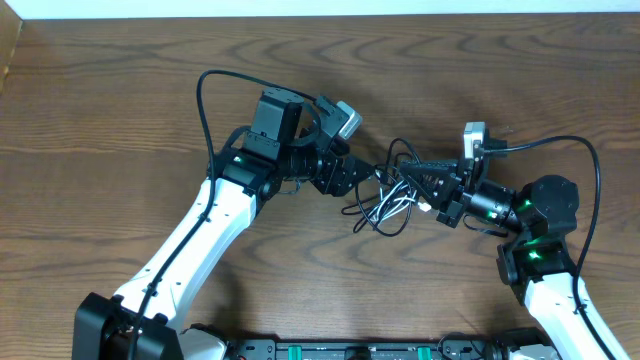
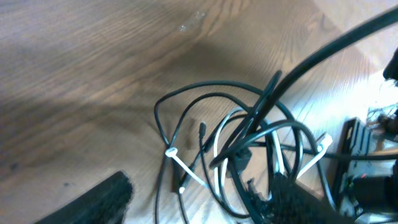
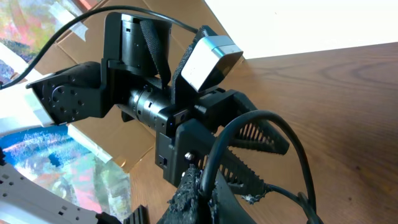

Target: Untangle cables

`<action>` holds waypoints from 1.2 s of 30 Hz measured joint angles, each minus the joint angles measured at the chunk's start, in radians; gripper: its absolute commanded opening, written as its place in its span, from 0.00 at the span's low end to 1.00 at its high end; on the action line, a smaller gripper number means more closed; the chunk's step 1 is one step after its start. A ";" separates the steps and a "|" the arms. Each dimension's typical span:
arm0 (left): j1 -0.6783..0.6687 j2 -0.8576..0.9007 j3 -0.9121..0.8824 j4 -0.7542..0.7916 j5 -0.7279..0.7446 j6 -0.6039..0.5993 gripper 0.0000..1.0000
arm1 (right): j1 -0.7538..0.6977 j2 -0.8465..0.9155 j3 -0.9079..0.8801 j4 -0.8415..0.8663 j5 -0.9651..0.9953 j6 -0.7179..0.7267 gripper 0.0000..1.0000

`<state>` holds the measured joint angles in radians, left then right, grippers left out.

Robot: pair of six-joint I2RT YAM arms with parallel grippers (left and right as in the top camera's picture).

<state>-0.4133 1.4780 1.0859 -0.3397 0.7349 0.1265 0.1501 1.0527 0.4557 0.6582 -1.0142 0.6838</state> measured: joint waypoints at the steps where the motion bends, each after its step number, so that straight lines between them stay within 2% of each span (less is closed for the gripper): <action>1: 0.000 0.001 0.000 -0.002 0.000 0.003 0.50 | 0.000 0.000 0.000 0.000 0.000 0.000 0.01; 2: 0.000 0.003 0.000 -0.006 0.001 0.005 0.47 | 0.000 0.000 0.000 0.000 0.000 0.000 0.01; 5: -0.001 0.007 0.000 -0.016 0.000 0.005 0.48 | 0.000 0.000 0.000 0.000 0.000 0.000 0.01; 6: -0.003 0.007 0.000 -0.016 0.000 0.005 0.61 | 0.000 0.000 0.000 0.000 0.000 0.000 0.01; 7: -0.008 0.007 0.000 -0.016 0.000 0.005 0.68 | 0.000 0.000 0.000 0.001 0.000 0.000 0.01; 8: -0.013 0.007 0.000 -0.016 0.000 0.004 0.71 | 0.000 0.000 0.000 0.002 0.000 0.000 0.01; 15: -0.053 0.007 0.000 -0.017 0.000 0.005 0.71 | 0.000 0.000 0.000 0.005 0.000 0.000 0.01; 16: -0.054 0.007 0.000 -0.017 0.000 0.005 0.66 | 0.000 0.000 0.000 0.005 0.000 0.000 0.01; 17: -0.055 0.007 0.000 -0.017 0.000 0.005 0.50 | 0.000 0.000 0.000 0.005 0.000 0.000 0.01; 18: -0.055 0.007 0.000 -0.017 0.000 0.006 0.39 | 0.000 0.000 0.000 0.005 0.000 0.000 0.01; 19: -0.055 0.007 0.000 -0.017 -0.001 0.005 0.23 | 0.000 0.000 0.000 0.005 0.000 0.000 0.01; 20: -0.055 0.007 0.000 -0.017 -0.011 0.008 0.11 | 0.000 0.000 0.000 0.005 0.000 0.000 0.01; 21: -0.055 0.007 0.000 -0.018 -0.019 0.005 0.08 | 0.000 0.000 0.000 0.005 0.000 0.000 0.01; 32: -0.056 0.007 0.000 -0.017 -0.073 0.005 0.08 | 0.000 0.000 0.000 0.005 0.000 0.000 0.01; 36: -0.056 0.007 0.000 -0.024 -0.159 0.005 0.08 | 0.000 0.000 0.000 0.021 0.000 0.000 0.01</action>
<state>-0.4698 1.4853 1.0859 -0.3637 0.5758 0.1314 0.1501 1.0527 0.4557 0.6796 -1.0142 0.6842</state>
